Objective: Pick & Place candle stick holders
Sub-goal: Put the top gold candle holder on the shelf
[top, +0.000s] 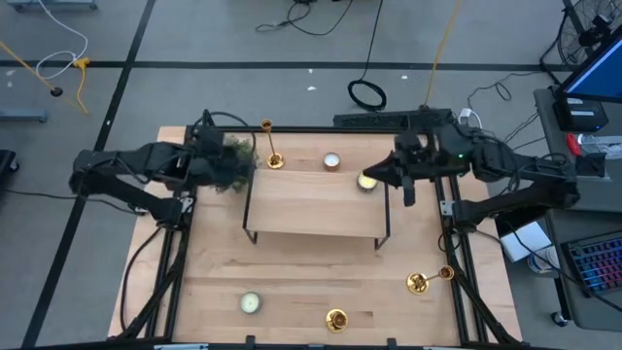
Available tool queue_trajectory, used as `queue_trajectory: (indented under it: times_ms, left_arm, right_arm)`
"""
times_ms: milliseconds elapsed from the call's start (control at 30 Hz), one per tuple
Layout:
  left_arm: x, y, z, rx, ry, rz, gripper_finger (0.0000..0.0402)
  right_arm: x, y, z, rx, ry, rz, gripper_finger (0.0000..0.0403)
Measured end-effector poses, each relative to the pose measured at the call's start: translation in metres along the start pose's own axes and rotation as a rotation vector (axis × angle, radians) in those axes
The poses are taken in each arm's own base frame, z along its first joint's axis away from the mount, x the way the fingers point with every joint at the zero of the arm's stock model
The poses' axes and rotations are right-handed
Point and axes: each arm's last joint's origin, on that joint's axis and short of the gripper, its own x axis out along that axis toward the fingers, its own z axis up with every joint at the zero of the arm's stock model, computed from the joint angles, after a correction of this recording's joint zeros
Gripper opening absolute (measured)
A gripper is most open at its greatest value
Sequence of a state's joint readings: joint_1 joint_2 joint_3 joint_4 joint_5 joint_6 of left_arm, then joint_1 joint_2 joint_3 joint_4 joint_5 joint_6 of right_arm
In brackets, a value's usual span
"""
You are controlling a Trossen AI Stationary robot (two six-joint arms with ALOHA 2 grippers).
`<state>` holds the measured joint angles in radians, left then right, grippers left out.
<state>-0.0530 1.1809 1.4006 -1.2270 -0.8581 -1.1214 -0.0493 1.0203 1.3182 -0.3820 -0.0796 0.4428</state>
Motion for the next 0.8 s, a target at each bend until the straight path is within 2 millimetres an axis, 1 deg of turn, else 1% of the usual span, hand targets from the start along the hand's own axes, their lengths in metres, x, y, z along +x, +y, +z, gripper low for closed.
queue_trajectory:
  times_ms: [133, 300, 433, 500, 567, 667, 800]
  left_arm:
    - [0.007, 0.006, 0.003, -0.055, -0.098, 0.085, 0.0007]
    - [0.019, 0.017, -0.007, -0.266, -0.237, 0.168, 0.0007]
    - [0.033, 0.035, -0.021, -0.412, -0.303, 0.226, 0.0007]
    - [0.037, 0.049, -0.026, -0.429, -0.312, 0.256, 0.0007]
    - [0.039, 0.062, -0.029, -0.402, -0.303, 0.281, 0.0007]
    - [0.041, 0.076, -0.034, -0.381, -0.255, 0.241, 0.0003]
    - [0.043, 0.079, -0.029, -0.37, -0.267, 0.058, 0.0003]
  right_arm:
    - [-0.004, -0.002, -0.003, -0.058, -0.034, -0.066, 0.0004]
    - [-0.004, -0.002, -0.006, -0.077, -0.033, -0.059, 0.0004]
    - [-0.003, 0.0, -0.008, -0.106, -0.032, -0.07, 0.0004]
    - [-0.002, 0.001, -0.009, -0.121, -0.037, -0.085, 0.0004]
    - [-0.001, 0.001, -0.009, -0.129, -0.034, -0.085, 0.0004]
    - [0.0, 0.001, -0.009, -0.13, -0.031, -0.085, 0.0004]
    - [0.001, 0.001, -0.01, -0.134, -0.028, -0.087, 0.0004]
